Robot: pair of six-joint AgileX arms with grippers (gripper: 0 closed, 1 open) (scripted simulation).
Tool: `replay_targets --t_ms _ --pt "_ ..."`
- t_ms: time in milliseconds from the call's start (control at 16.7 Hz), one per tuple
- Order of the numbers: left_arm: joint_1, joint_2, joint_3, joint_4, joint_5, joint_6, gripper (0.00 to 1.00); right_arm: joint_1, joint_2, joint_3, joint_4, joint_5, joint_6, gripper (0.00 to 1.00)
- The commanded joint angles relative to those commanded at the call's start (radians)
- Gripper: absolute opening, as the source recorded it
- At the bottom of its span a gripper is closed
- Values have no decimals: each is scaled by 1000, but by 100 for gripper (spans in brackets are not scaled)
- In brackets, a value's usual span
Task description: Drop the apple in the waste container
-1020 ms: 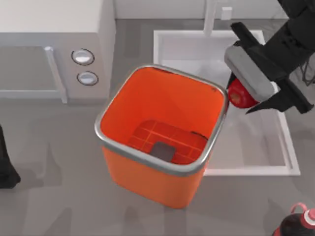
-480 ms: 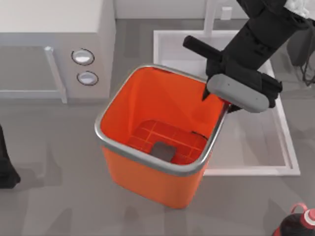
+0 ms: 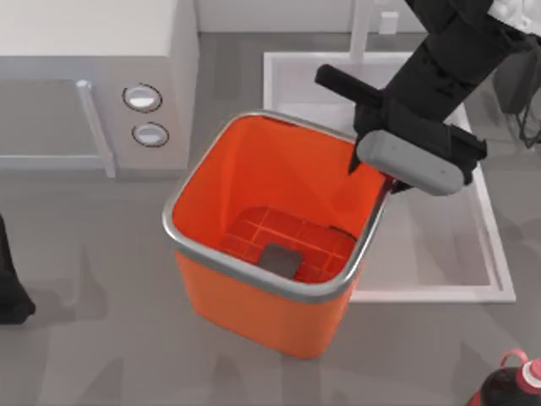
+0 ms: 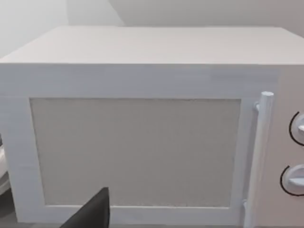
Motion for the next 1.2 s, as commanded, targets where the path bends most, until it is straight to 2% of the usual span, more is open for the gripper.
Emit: replay_targets --t_ms 480,780,1200 --pt "0 0 0 0 0 0 100 118 85 -113 277 -91 15 0" --pt "0 0 0 0 0 0 100 127 95 -124 292 -101 18 0" --pt "0 0 0 0 0 0 100 127 95 -124 292 -101 18 53"
